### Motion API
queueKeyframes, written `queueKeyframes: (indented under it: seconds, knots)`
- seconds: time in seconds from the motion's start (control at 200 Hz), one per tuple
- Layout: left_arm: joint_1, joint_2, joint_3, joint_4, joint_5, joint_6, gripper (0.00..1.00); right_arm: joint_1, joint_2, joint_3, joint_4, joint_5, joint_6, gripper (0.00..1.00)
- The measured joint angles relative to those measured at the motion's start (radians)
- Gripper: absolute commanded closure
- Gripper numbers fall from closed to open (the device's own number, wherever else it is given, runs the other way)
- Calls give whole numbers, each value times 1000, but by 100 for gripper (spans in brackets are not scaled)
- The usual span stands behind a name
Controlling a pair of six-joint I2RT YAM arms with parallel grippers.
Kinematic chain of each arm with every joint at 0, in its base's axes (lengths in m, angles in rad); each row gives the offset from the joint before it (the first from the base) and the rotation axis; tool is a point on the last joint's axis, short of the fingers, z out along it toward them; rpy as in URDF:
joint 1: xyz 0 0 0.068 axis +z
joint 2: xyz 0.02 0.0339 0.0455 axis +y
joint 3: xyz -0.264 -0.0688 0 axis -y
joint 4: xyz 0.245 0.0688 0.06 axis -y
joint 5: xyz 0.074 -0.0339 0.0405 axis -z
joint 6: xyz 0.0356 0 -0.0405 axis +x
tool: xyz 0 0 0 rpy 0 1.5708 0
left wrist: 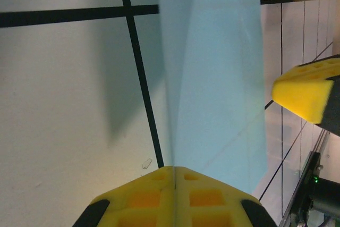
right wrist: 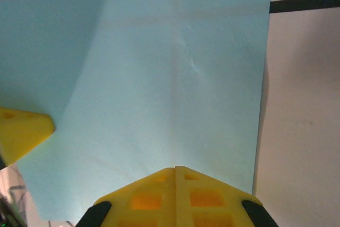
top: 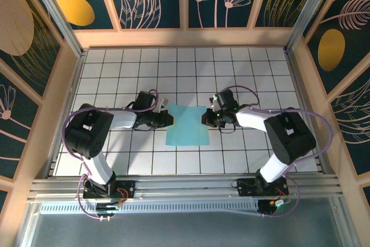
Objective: Fold a paper plane with a square sheet of paper (fold left side to right side)
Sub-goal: Place a square sheet of paper at the center of the table, then first fold in half a square sheet of paper at the center of the table.
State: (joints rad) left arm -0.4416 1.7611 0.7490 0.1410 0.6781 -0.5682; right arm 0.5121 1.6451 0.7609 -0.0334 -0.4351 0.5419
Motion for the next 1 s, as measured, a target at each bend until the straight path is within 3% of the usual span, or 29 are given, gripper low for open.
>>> queueKeyframes:
  seconds: [0.155,0.23,0.29,0.385,0.701,0.786,1.001]
  knots:
    - [-4,5,14,-19,0,17,100,5,32,19,-1,35,0,100]
    - [-9,5,16,-23,0,20,88,8,41,26,-8,50,-1,100]
    - [-11,5,17,-24,1,22,73,9,47,30,-18,57,-4,100]
    - [-16,5,18,-26,1,12,63,12,53,35,-27,68,-5,100]
    - [-60,-65,27,34,47,-90,44,14,58,37,-27,71,-8,100]
    - [-74,-75,39,76,60,-132,34,14,58,37,-26,71,-9,100]
    - [-112,-49,82,146,89,-198,25,15,63,40,-22,69,-8,100]
